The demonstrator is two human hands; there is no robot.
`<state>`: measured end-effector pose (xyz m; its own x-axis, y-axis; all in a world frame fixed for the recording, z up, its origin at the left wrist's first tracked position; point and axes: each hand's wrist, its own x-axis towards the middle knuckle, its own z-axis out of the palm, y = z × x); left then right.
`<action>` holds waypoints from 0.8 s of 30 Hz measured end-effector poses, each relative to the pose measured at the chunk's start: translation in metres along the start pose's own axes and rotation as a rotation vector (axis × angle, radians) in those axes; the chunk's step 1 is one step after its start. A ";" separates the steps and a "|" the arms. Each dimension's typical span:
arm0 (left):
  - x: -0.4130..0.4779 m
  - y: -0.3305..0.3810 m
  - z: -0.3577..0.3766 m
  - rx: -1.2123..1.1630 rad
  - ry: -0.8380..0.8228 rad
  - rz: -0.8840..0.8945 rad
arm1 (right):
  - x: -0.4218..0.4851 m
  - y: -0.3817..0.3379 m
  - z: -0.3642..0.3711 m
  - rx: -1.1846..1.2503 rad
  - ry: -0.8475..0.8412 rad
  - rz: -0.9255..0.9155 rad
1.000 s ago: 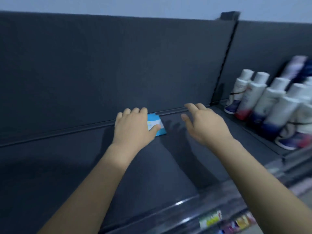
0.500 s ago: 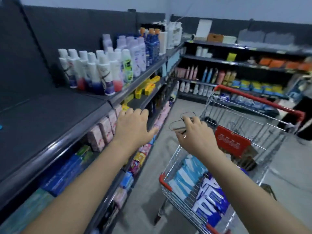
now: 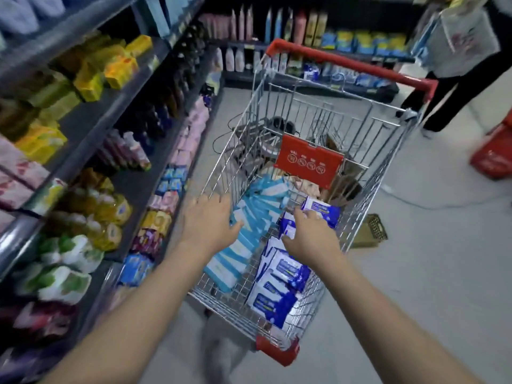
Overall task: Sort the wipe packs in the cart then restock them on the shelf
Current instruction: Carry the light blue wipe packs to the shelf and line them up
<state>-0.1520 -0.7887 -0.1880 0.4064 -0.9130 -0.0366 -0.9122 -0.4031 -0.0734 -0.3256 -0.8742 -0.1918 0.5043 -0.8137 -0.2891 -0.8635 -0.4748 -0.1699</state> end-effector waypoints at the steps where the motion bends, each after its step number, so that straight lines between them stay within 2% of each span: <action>1: 0.016 -0.001 0.015 -0.003 -0.019 0.016 | 0.016 0.000 0.011 -0.004 -0.020 0.004; 7: 0.095 -0.017 0.115 -0.013 -0.174 0.122 | 0.105 -0.021 0.092 0.034 -0.157 0.006; 10: 0.118 -0.022 0.169 0.010 -0.258 0.229 | 0.138 -0.035 0.142 0.071 -0.223 -0.008; 15: 0.123 -0.023 0.251 0.027 -0.544 0.352 | 0.164 -0.051 0.224 0.155 -0.383 -0.007; 18: 0.111 -0.025 0.284 0.077 -0.722 0.415 | 0.171 -0.053 0.261 0.185 -0.422 0.006; 22: 0.087 -0.041 0.326 0.046 -0.507 0.455 | 0.177 -0.052 0.291 0.227 -0.432 -0.007; 24: 0.077 -0.046 0.346 -0.008 -0.461 0.422 | 0.177 -0.052 0.302 0.219 -0.441 -0.034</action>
<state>-0.0607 -0.8187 -0.5323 -0.0099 -0.8734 -0.4870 -0.9987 -0.0155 0.0481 -0.1908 -0.8921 -0.5185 0.5253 -0.5570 -0.6433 -0.8500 -0.3785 -0.3663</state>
